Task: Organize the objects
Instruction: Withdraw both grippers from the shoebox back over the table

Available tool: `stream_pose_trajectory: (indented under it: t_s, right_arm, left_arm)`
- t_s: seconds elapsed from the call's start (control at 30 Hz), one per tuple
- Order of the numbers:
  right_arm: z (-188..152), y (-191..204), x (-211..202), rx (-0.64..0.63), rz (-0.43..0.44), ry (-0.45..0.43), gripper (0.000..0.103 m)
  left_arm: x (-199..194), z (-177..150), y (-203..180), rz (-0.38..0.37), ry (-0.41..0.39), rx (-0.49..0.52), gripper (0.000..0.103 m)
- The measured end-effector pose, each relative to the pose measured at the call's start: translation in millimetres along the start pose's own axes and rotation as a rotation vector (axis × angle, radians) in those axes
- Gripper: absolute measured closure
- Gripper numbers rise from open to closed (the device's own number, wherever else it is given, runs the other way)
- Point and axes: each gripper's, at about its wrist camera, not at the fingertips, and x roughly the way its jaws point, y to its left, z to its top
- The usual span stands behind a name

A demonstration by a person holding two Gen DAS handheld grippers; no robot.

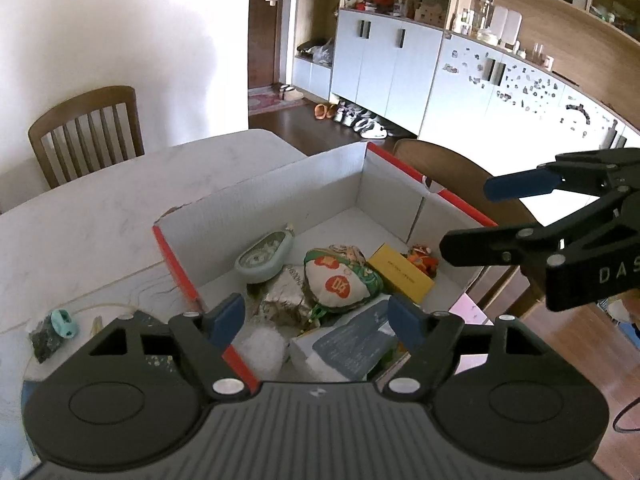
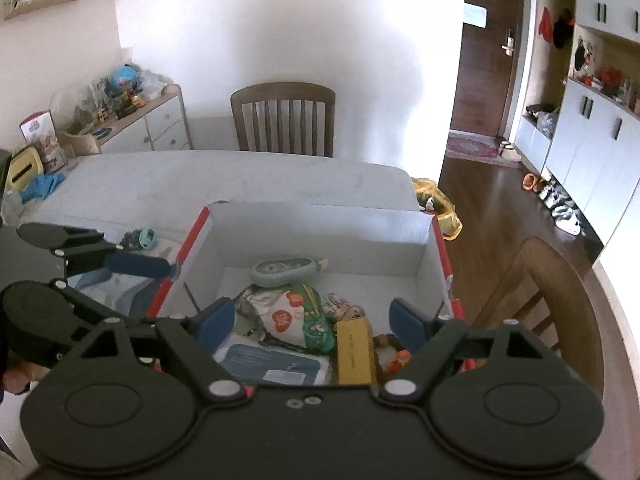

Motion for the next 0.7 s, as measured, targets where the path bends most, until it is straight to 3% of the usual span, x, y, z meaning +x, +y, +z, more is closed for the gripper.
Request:
stream_pose_trajectory:
  t_s: [0.17,0.5,0.63,0.7]
  right_arm:
    - [4.4,13.6,-3.3,0.005,-0.001,-0.008,0.018]
    - [21.9,61.9,0.6,-0.038,0.032,-0.030,0.009]
    - [26.8,84.6,6.8,-0.053,0.050,-0.034,0.007]
    - [30.5,94.8,9.7,-0.057,0.061,-0.037,0.005]
  left_arm:
    - [-20.4,-3.3,14.7,-0.015,-0.034,-0.026,0.020]
    - [-59.7,-13.1,63.3,0.029,-0.093,-0.107,0.018]
    - [-72.5,-19.7,84.6,0.055,-0.109,-0.144,0.003]
    - [-78.2,-24.3,95.3,0.068,-0.115,-0.158,0.002]
